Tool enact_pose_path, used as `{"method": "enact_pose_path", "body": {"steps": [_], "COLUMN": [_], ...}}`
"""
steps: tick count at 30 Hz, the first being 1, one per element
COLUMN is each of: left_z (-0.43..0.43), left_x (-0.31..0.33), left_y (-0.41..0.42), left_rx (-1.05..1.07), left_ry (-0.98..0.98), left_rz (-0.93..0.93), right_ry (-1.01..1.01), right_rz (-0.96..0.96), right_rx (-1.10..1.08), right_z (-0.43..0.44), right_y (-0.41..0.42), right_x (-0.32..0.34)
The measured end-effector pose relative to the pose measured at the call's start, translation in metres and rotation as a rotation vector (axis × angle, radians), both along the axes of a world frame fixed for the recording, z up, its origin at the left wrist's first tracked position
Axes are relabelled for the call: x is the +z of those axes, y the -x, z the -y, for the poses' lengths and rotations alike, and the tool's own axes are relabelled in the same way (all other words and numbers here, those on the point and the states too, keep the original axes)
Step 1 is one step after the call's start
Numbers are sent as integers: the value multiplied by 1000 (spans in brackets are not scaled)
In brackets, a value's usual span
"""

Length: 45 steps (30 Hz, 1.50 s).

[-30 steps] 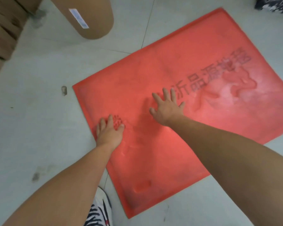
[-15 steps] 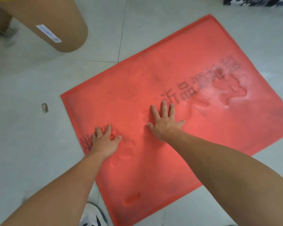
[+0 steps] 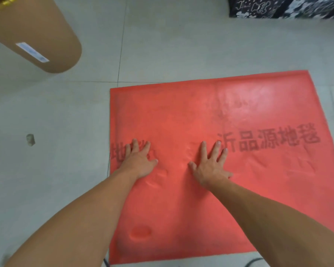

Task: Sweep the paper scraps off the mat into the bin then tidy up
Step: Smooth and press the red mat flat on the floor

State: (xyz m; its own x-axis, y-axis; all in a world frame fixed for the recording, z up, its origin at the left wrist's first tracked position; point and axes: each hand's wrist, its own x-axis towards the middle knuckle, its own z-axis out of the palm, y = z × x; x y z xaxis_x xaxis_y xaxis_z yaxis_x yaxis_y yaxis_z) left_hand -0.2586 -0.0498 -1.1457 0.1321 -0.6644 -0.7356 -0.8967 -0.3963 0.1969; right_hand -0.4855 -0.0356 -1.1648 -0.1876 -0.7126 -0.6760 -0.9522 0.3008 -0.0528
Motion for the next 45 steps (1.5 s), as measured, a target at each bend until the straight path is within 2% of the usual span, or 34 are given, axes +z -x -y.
{"method": "enact_pose_path", "body": {"steps": [13, 28, 45], "left_z": [15, 9, 6], "left_x": [-3, -10, -6], "left_y": [3, 0, 1], "left_rx": [3, -3, -52], "left_ry": [52, 86, 76], "left_rz": [-8, -26, 3], "right_ry": [-39, 13, 47], "right_rz": [69, -46, -83], "right_rx": [-58, 14, 25], "right_z": [12, 3, -7], "right_y": [5, 1, -1], "right_x": [7, 3, -7]}}
